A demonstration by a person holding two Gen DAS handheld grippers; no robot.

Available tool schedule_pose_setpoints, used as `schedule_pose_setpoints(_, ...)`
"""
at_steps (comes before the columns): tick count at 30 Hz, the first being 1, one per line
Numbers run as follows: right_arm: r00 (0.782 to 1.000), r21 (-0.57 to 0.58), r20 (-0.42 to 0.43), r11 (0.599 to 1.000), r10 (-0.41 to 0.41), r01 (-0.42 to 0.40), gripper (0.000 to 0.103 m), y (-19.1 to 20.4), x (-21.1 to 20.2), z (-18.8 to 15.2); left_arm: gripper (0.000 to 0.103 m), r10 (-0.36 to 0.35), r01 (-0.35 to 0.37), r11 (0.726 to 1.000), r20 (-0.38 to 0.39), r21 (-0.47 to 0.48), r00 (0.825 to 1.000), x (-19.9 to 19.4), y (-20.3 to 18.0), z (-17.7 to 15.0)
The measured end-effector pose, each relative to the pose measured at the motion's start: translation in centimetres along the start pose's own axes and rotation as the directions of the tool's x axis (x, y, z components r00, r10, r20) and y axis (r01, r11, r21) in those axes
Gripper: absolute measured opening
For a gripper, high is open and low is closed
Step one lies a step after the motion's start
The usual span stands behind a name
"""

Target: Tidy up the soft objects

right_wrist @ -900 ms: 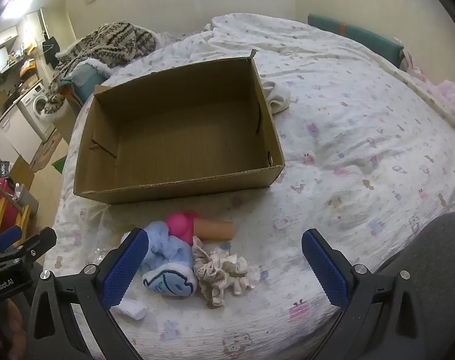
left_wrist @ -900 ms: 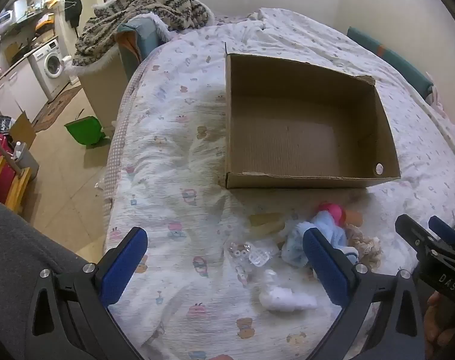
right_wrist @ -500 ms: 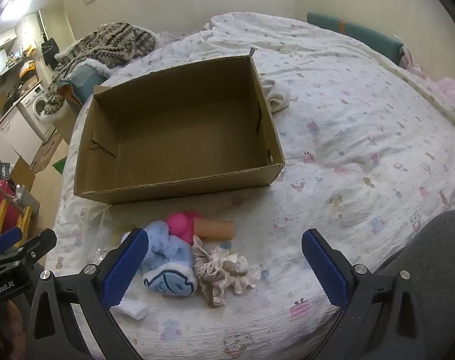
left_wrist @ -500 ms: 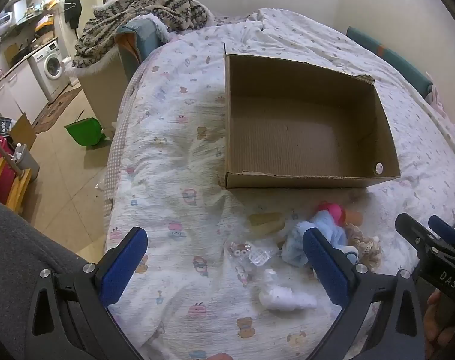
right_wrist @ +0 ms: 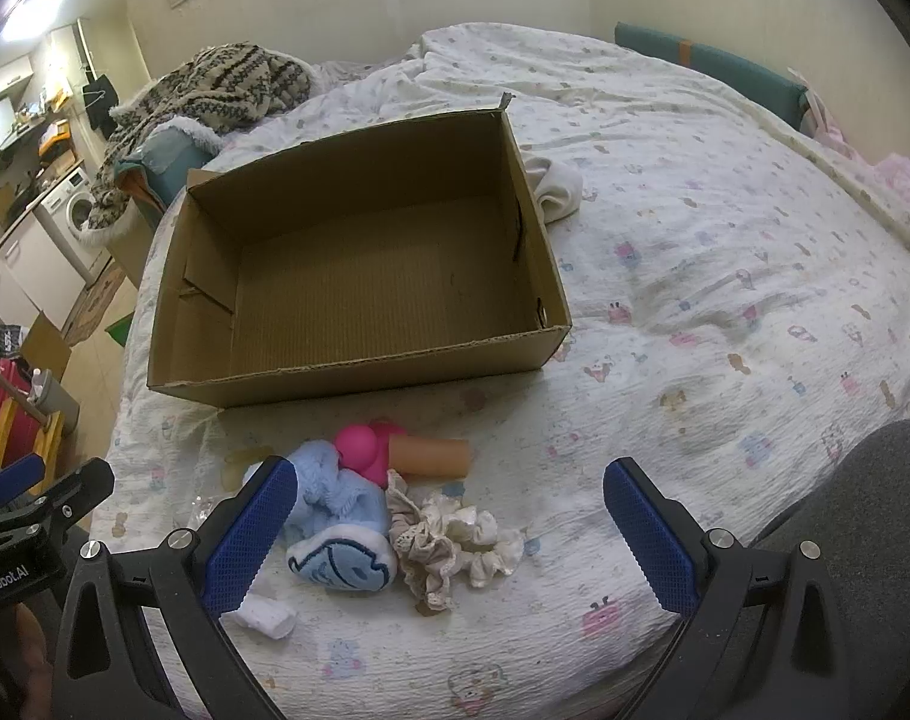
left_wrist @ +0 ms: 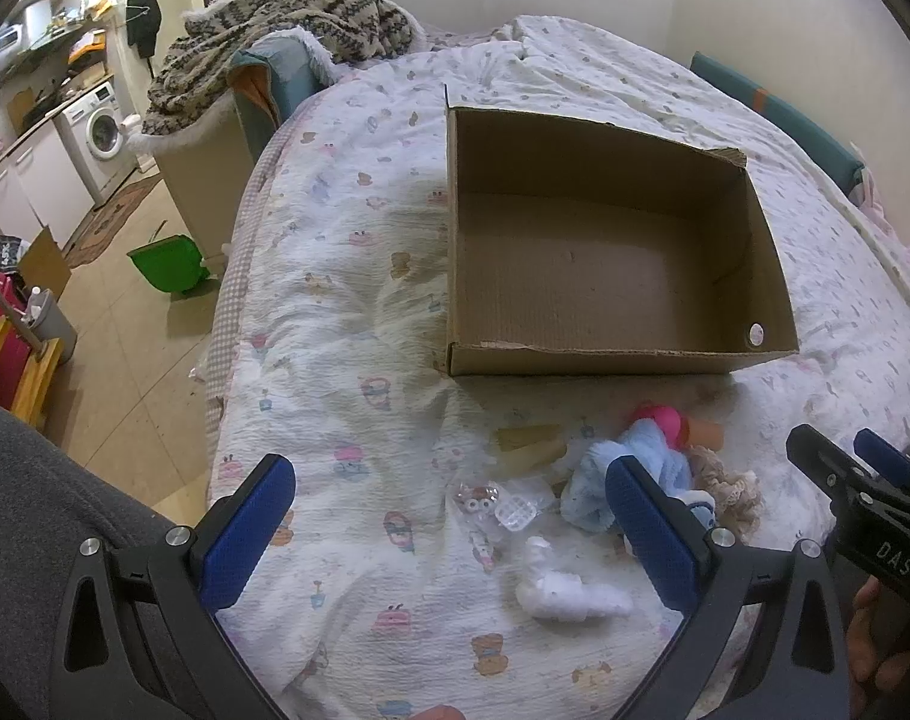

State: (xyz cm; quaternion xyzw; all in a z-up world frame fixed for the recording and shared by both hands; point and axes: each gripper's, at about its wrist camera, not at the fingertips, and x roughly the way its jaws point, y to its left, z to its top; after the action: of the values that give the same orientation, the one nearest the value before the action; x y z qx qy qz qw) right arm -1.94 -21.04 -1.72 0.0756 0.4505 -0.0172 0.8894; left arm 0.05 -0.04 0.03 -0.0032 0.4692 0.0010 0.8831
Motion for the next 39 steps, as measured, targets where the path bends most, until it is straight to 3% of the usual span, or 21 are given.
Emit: schedule_pose_setpoints(39,1.000,0.005,-0.005,1.000,0.004,-0.004,0.103,-0.12,0.27,-0.10,0.103,0.003,-0.003,1.000,0.002,0.003,1.000,-0.09,-0.33,-0.10)
